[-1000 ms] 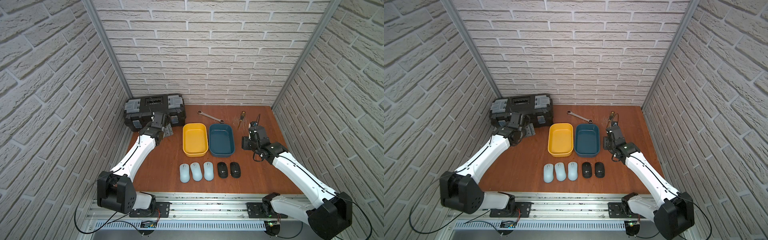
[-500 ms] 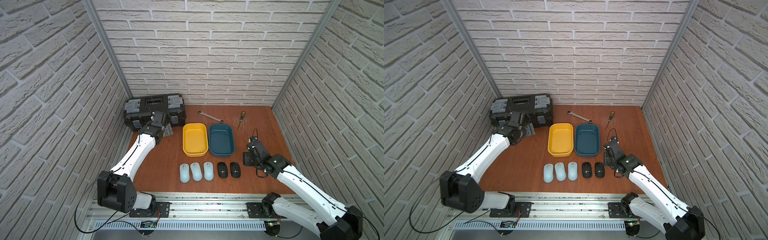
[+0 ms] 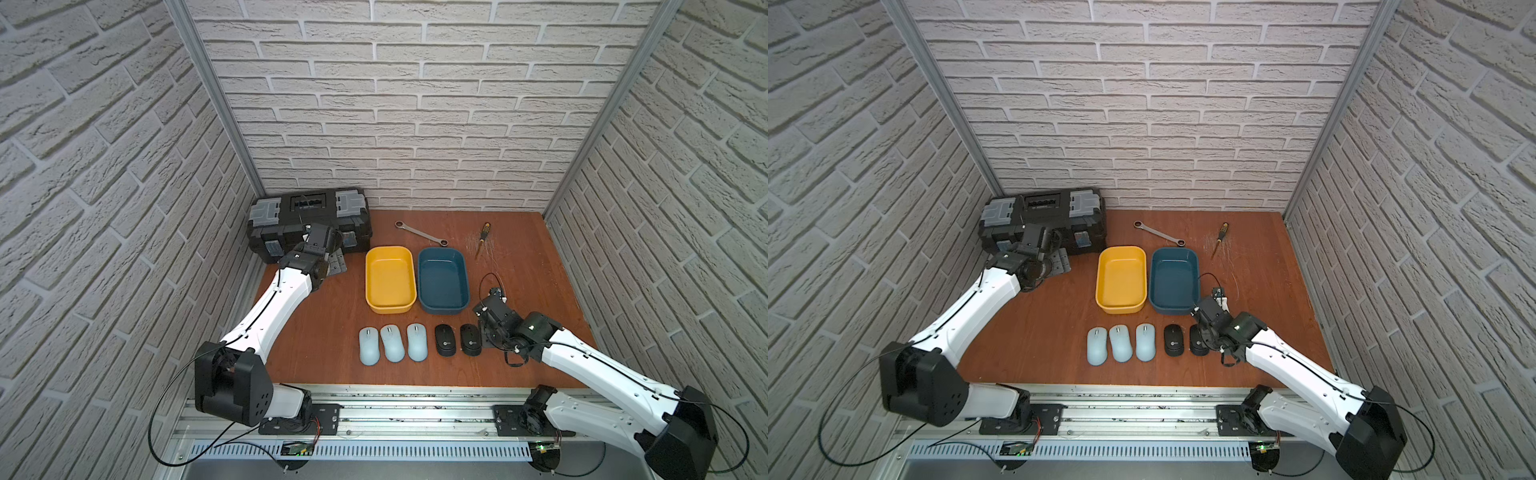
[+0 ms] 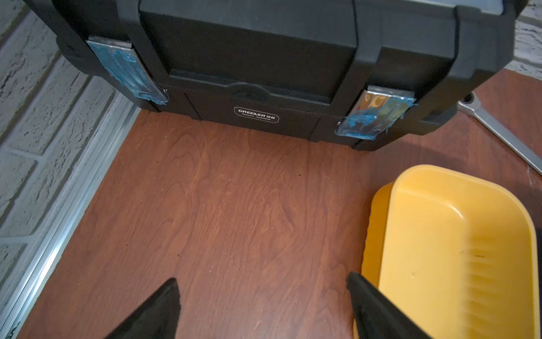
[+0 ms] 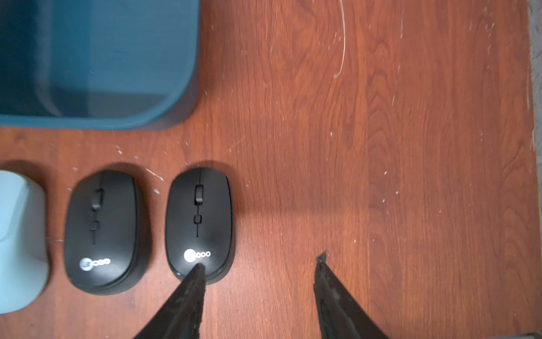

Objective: Place the mice by color into the storage box
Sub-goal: Pick up the mouse from the center of the board.

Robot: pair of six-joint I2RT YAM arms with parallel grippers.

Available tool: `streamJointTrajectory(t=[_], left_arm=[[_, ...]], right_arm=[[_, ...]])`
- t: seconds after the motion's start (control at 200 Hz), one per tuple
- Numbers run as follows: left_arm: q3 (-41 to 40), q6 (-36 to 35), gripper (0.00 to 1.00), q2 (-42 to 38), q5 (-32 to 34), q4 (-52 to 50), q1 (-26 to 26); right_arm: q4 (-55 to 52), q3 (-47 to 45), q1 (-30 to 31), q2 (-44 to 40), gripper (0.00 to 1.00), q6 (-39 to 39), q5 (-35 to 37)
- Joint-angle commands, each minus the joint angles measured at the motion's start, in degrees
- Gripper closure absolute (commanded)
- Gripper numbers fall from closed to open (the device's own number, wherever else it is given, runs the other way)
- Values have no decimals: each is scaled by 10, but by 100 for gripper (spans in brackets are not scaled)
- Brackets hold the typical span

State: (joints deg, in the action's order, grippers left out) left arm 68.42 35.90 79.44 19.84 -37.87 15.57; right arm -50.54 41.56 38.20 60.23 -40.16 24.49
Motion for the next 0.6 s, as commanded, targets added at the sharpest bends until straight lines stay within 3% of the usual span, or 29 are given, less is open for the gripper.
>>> streamJointTrajectory(t=[0.0, 0.11, 0.32, 0.595], left_arm=[[10, 5, 9, -15, 0, 0, 4], [4, 4, 9, -24, 4, 7, 4], [7, -2, 8, -24, 7, 5, 3], [-4, -4, 8, -21, 7, 10, 2]], right_arm=[[-17, -1, 28, 20, 40, -50, 28], [-38, 11, 60, 58, 40, -69, 52], [4, -9, 70, 101, 40, -87, 17], [49, 4, 66, 121, 30, -71, 8]])
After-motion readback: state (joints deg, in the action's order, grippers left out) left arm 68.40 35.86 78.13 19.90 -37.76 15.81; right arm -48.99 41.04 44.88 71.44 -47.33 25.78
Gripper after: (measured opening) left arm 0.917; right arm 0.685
